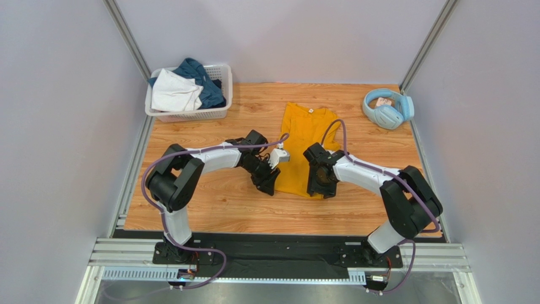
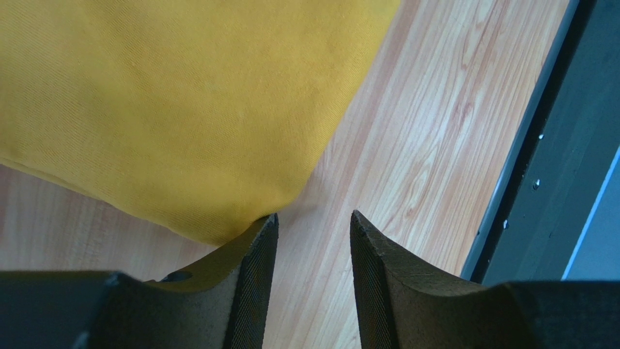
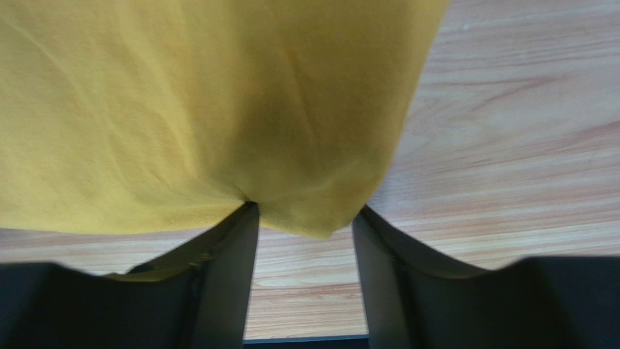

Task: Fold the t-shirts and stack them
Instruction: Fold the tshirt

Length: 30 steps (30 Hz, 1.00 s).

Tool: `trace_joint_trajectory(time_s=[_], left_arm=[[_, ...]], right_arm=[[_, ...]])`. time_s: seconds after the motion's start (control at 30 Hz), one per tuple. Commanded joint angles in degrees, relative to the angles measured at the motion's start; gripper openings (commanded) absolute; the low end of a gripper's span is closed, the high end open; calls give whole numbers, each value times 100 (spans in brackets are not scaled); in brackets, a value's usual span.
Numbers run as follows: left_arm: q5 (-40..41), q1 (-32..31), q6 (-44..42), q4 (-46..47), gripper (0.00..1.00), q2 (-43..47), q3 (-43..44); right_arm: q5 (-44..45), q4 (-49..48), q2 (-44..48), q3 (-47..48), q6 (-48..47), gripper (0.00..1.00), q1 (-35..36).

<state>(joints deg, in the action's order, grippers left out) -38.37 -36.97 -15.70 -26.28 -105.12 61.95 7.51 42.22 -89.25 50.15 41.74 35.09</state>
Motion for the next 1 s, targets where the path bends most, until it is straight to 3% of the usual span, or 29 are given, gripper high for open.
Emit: trace_joint_trajectory(time_s=[0.0, 0.07, 0.13, 0.17, 0.27, 0.37, 0.47, 0.5, 0.7, 0.97], left_arm=[[84, -21, 59, 150, 49, -175, 273], [93, -21, 76, 176, 48, -254, 308], [119, -21, 85, 194, 42, -333, 344], [102, -21, 85, 202, 39, -351, 352], [137, -12, 85, 211, 34, -404, 335], [277, -21, 85, 211, 48, -369, 291], [409, -12, 24, 168, 84, -229, 238], [444, -3, 6, 89, 89, -167, 238], [804, 23, 67, 185, 91, 650, 80], [1139, 6, 129, 211, 89, 616, 80]], right_arm=[[23, -389, -145, -49, 28, 49, -55], [-4, -512, -224, -102, 63, 45, -73], [-74, -600, -268, -190, 89, 34, -55], [-109, -618, -285, -216, 98, 24, -55], [-179, -653, -233, -295, 115, 18, -55], [-197, -662, -136, -304, 98, 18, -64], [-267, -653, -110, -287, 80, 17, -64], [-285, -645, -127, -278, 72, 17, -64], [-355, -697, -163, -322, 54, 16, -55], [-382, -715, -101, -366, 63, 15, -64]])
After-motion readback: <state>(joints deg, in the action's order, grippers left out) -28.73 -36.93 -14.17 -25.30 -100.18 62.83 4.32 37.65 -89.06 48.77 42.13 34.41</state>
